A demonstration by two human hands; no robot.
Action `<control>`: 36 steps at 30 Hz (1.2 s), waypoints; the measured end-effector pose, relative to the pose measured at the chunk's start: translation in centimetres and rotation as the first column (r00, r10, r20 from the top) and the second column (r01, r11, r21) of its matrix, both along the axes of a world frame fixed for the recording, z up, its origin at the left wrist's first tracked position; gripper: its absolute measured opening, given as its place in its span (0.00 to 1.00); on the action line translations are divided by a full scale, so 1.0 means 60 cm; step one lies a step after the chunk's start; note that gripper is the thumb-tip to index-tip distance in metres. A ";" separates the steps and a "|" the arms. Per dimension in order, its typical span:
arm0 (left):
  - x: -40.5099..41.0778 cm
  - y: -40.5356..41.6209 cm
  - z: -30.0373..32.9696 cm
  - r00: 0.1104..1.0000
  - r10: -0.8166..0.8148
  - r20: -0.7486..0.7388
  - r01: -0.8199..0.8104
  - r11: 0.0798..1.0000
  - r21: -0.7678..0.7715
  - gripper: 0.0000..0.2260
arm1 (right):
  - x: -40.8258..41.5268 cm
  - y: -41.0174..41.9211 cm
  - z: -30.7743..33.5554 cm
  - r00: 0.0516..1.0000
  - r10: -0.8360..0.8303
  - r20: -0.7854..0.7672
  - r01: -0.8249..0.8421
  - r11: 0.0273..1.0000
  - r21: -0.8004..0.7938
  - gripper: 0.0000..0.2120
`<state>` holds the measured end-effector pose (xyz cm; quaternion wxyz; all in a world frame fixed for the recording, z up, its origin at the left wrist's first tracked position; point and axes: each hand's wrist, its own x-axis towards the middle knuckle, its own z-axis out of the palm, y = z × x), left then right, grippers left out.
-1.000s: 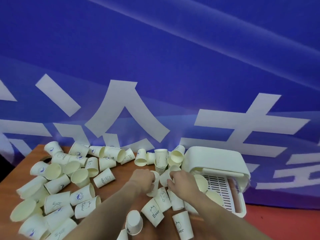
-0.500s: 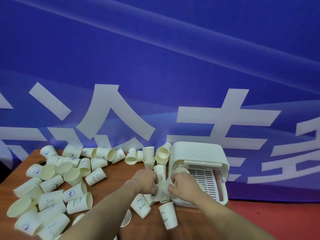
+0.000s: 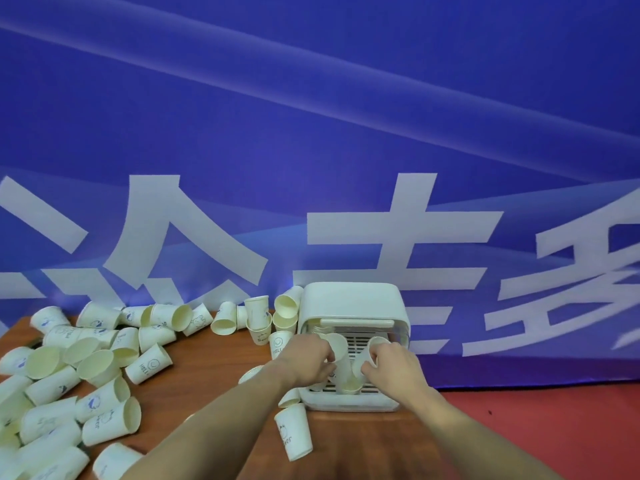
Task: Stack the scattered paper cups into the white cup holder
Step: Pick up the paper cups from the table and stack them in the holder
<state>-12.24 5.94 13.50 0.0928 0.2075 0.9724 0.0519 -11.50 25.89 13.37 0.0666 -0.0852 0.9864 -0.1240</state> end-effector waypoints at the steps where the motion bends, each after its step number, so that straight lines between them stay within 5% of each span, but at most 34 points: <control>1: -0.005 0.010 -0.001 1.000 -0.011 -0.019 0.011 1.000 -0.014 0.14 | -0.001 0.011 -0.001 1.000 -0.021 -0.004 0.021 1.000 -0.003 0.13; 9: -0.026 0.078 -0.039 0.995 -0.102 0.014 0.103 0.978 -0.184 0.15 | -0.002 0.072 -0.020 0.996 -0.083 0.041 0.084 0.996 -0.021 0.11; 20: -0.036 0.107 -0.123 0.996 -0.027 0.090 0.051 0.961 -0.272 0.13 | -0.012 0.092 -0.081 0.990 -0.072 0.119 0.073 0.997 -0.002 0.13; 29: -0.029 0.093 -0.146 0.994 -0.002 0.111 0.032 0.963 -0.268 0.14 | -0.015 0.079 -0.084 0.999 0.024 0.035 -0.025 0.999 0.023 0.12; 36: -0.043 0.057 -0.101 0.999 -0.016 0.042 0.025 0.976 -0.214 0.14 | -0.028 0.033 -0.047 0.961 0.276 -0.036 -0.271 0.958 0.098 0.11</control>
